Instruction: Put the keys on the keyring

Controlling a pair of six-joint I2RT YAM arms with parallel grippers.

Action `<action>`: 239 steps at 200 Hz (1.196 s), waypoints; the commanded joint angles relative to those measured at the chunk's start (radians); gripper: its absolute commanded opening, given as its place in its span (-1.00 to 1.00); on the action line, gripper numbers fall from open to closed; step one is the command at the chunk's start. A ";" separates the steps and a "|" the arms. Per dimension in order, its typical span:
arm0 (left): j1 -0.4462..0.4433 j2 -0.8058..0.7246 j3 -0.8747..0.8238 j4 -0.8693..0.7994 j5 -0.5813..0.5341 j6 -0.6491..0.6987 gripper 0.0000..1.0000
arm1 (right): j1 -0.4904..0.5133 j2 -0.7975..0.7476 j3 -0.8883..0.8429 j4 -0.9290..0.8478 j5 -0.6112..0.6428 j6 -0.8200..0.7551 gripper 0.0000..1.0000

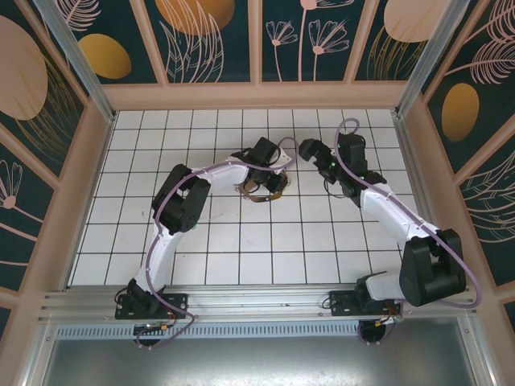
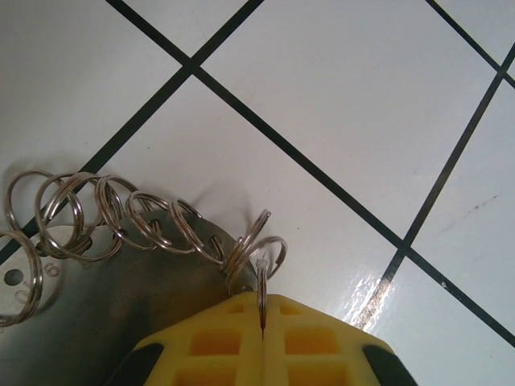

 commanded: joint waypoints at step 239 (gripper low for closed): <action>0.022 -0.371 -0.204 0.201 -0.078 0.021 -1.00 | 0.169 -0.042 0.386 -0.181 0.281 0.060 0.98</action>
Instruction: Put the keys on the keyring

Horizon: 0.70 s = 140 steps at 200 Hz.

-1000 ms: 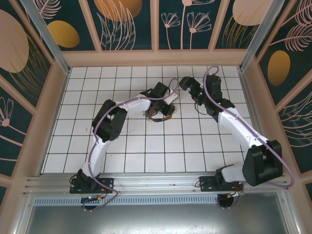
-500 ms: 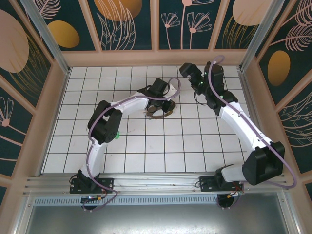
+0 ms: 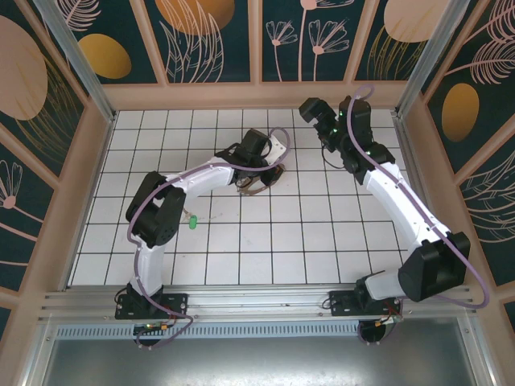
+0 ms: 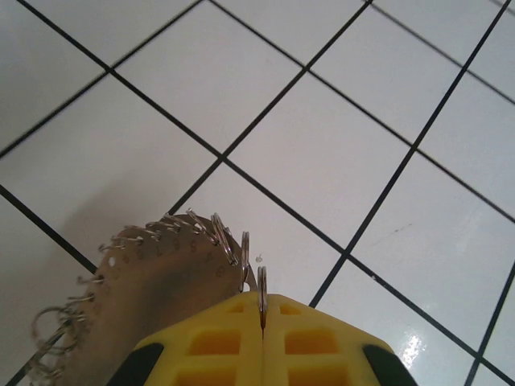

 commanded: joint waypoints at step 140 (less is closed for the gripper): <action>0.107 -0.216 -0.063 0.124 0.232 0.056 -1.00 | -0.121 -0.338 -0.308 0.160 -0.155 -0.202 0.94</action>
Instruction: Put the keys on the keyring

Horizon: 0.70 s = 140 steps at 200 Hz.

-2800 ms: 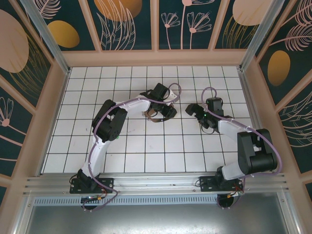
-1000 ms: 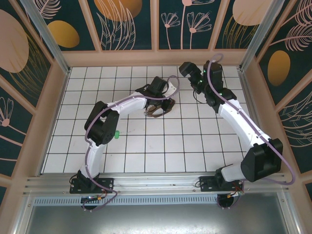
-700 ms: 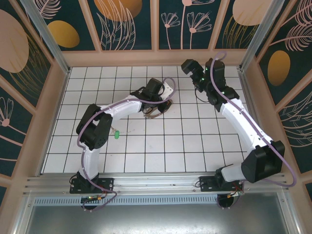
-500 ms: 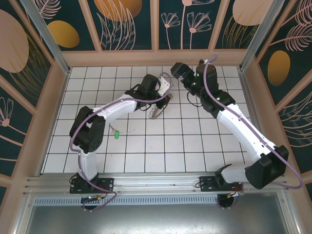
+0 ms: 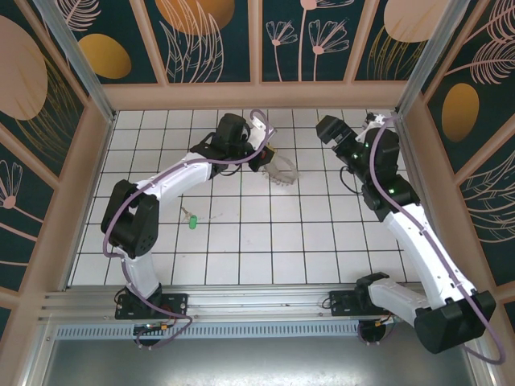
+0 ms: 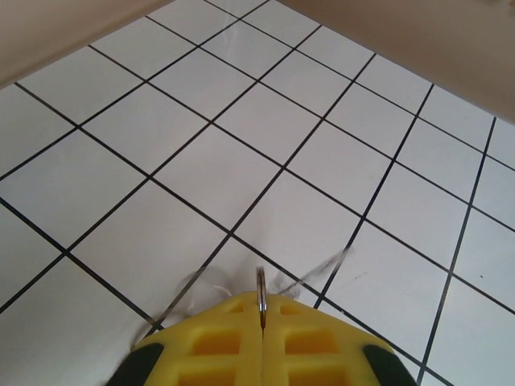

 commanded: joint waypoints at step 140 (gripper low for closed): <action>0.034 -0.204 0.027 0.018 0.451 0.045 -1.00 | -0.167 0.151 -0.249 0.673 -0.821 -0.190 0.09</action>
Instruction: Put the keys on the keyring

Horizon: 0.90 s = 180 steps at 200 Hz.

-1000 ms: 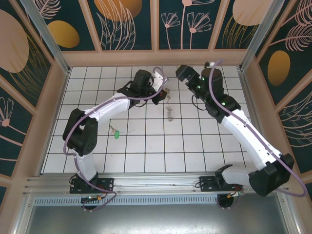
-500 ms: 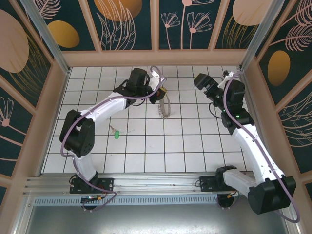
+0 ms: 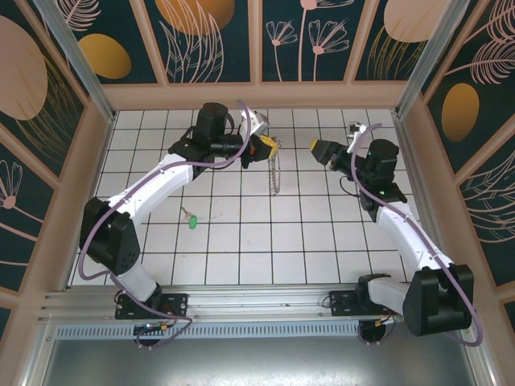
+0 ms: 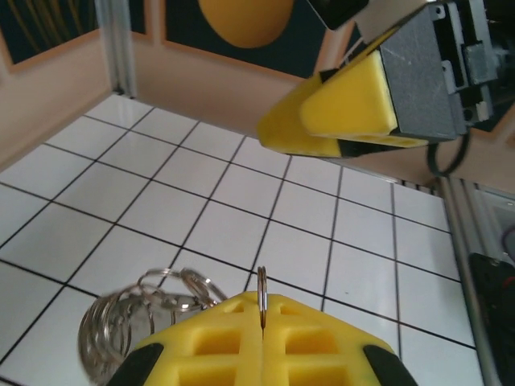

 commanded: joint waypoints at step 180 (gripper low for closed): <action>0.010 0.095 0.204 -0.098 0.307 0.025 -1.00 | 0.067 0.114 0.102 0.298 -0.405 0.019 -0.33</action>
